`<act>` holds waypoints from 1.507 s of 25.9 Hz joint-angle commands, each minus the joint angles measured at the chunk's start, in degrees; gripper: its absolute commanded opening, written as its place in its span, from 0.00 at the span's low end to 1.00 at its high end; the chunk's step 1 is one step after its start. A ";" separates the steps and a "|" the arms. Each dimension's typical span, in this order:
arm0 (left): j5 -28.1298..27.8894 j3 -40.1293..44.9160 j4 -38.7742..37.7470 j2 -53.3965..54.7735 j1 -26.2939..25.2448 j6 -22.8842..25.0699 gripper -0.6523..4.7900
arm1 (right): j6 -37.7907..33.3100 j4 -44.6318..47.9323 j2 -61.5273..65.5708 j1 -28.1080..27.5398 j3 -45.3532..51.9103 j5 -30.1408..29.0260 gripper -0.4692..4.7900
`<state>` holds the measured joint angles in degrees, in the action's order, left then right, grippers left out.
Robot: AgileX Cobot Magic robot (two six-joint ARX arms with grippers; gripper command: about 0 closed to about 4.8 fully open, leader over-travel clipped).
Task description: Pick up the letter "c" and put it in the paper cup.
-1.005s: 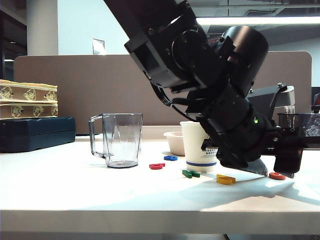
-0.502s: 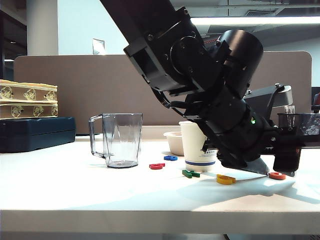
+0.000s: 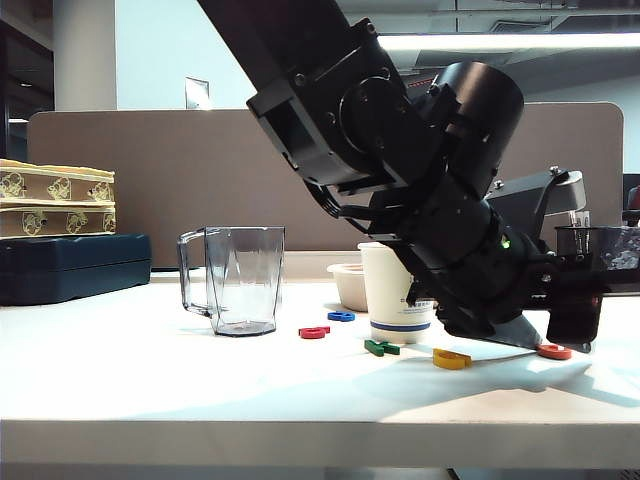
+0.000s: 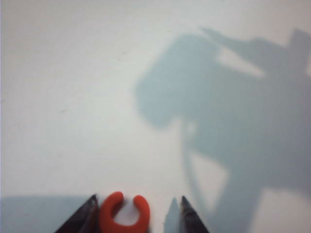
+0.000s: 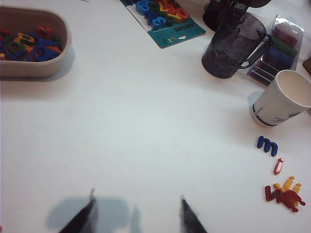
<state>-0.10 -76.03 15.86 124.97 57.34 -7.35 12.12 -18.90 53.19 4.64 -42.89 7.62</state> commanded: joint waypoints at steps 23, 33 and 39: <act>1.44 -0.20 -2.01 0.66 0.04 0.31 0.32 | 0.15 0.63 -0.22 0.04 -0.22 0.28 0.49; 1.33 -2.86 -4.76 -2.23 0.07 2.95 0.32 | 0.13 0.48 -1.09 0.07 -0.22 0.26 0.49; 1.16 -5.42 -7.89 -2.89 0.07 5.09 0.32 | 0.15 0.44 -1.27 0.24 -0.22 0.28 0.49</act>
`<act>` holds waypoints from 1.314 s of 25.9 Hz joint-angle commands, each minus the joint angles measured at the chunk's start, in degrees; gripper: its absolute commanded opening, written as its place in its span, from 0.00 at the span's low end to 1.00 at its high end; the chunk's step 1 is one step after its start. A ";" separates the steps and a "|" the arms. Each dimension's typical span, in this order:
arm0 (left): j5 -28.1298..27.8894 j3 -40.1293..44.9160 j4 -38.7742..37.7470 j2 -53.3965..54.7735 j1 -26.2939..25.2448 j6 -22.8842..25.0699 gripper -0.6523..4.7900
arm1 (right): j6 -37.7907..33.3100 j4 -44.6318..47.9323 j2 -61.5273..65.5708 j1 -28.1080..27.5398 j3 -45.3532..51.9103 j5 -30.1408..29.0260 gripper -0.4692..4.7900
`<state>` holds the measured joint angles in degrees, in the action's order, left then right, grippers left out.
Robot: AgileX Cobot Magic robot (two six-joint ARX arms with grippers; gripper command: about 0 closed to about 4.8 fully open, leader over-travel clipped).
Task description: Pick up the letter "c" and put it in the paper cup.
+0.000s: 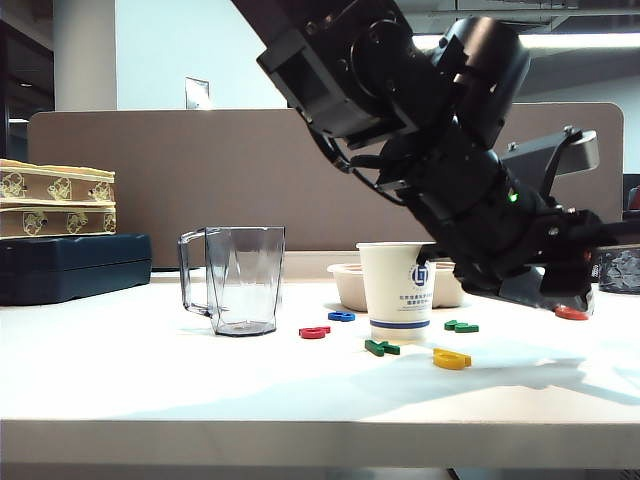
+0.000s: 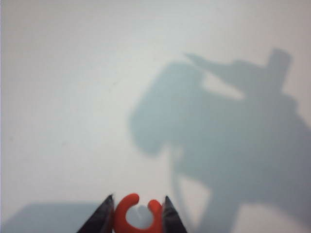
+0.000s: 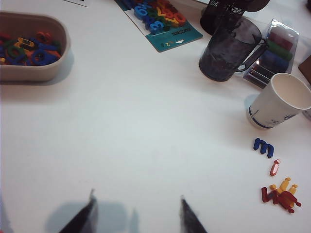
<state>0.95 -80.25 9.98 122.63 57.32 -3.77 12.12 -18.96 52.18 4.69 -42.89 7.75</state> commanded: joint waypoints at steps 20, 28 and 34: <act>-3.91 -5.73 -7.65 -6.56 -3.82 8.28 0.31 | 0.13 0.11 -0.63 0.83 -0.22 0.28 0.49; -4.85 -5.75 -10.75 -8.87 -4.98 9.57 0.31 | 0.13 -0.07 -0.63 1.51 -0.22 0.28 0.49; -8.07 -5.75 -14.80 -10.16 -5.25 12.26 0.28 | 0.13 -0.11 -0.63 2.89 -0.22 0.26 0.49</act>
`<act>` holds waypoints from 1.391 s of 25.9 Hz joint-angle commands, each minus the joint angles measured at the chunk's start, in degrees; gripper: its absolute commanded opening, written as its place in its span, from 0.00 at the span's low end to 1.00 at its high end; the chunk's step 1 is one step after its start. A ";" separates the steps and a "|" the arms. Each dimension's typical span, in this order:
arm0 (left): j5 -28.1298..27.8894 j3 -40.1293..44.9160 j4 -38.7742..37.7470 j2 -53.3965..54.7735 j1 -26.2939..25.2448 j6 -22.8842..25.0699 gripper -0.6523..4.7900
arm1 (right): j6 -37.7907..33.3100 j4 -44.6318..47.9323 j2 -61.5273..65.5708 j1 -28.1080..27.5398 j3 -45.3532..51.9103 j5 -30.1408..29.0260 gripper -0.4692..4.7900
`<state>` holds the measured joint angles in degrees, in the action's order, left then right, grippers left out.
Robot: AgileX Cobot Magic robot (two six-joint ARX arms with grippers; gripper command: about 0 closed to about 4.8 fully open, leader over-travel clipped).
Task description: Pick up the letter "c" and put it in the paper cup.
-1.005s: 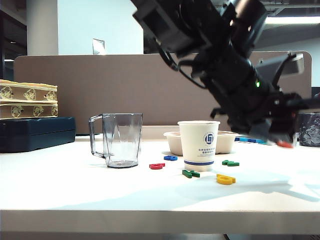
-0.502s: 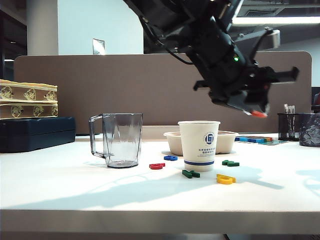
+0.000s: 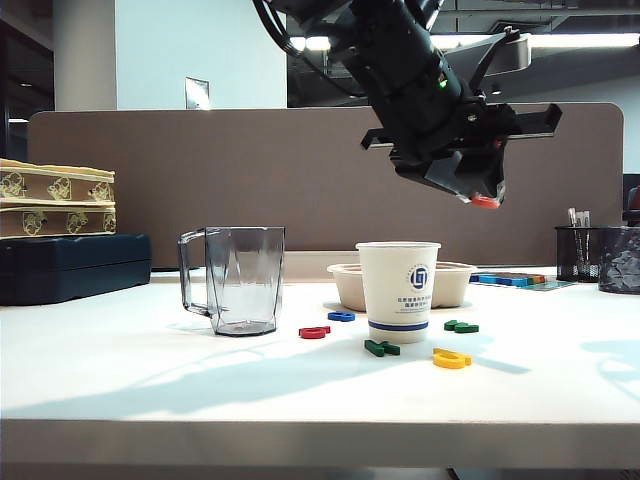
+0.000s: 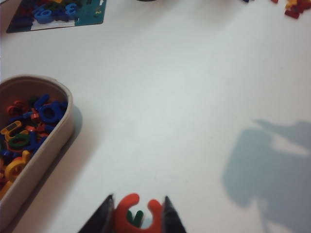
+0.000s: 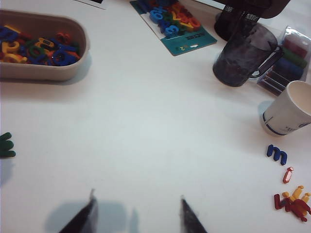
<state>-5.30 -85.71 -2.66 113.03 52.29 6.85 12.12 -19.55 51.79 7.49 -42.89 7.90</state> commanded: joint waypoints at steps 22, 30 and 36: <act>-3.08 -0.26 -10.08 -3.50 -2.91 1.70 0.28 | 0.13 0.48 -0.55 0.09 -0.22 0.13 0.49; -6.36 -0.26 -12.90 -3.50 -2.93 1.73 0.28 | 0.15 0.46 -0.55 0.09 -0.22 0.13 0.49; -7.58 -0.26 -14.62 -3.63 -2.93 1.73 0.28 | 0.13 0.46 -0.55 0.09 -0.22 0.13 0.49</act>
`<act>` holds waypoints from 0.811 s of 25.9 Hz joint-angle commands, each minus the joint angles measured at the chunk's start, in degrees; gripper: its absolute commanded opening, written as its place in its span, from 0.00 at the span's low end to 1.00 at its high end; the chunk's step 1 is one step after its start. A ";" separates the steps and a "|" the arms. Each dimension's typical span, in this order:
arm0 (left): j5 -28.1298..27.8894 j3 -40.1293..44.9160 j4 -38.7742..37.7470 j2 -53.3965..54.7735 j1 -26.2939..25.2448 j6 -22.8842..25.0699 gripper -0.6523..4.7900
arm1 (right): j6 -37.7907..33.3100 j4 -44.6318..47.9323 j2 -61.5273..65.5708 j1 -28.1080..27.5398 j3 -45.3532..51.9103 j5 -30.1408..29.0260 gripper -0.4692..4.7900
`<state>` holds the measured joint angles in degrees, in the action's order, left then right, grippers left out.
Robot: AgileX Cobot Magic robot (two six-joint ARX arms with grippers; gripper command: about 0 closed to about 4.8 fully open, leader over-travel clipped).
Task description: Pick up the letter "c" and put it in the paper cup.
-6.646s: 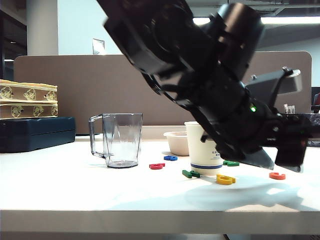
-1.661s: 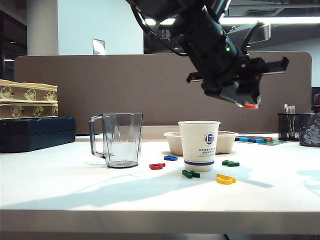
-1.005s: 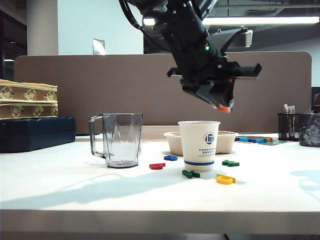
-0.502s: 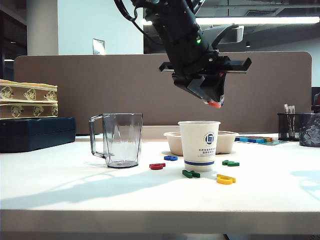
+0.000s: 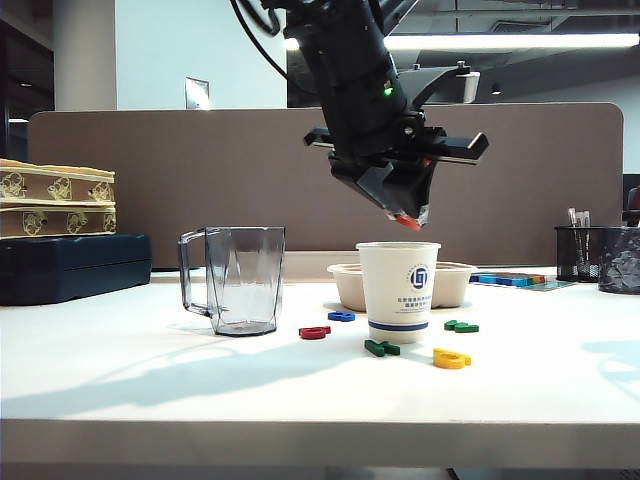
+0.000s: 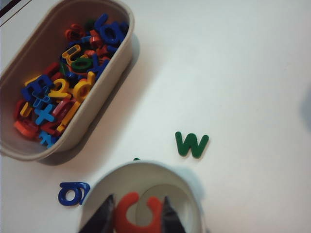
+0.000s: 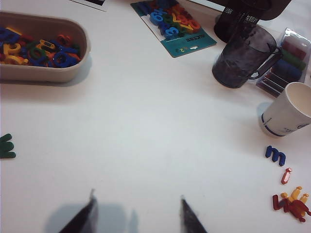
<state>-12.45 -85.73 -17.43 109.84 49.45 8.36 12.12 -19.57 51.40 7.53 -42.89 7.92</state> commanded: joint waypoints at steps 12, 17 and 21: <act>-0.39 -0.24 -0.57 -0.42 -0.09 0.09 0.35 | 0.13 0.46 -0.31 0.04 -0.22 0.11 0.49; -0.39 -0.24 -1.68 -0.42 -0.09 -0.24 0.35 | 0.13 0.33 -0.70 0.04 -0.22 0.11 0.49; -0.44 -0.24 -2.01 -0.44 -0.09 -0.24 0.35 | 0.13 0.04 -0.92 0.04 -0.22 0.11 0.49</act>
<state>-12.67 -85.73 -19.57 109.80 49.43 8.14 12.12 -19.64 50.72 7.53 -42.89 7.90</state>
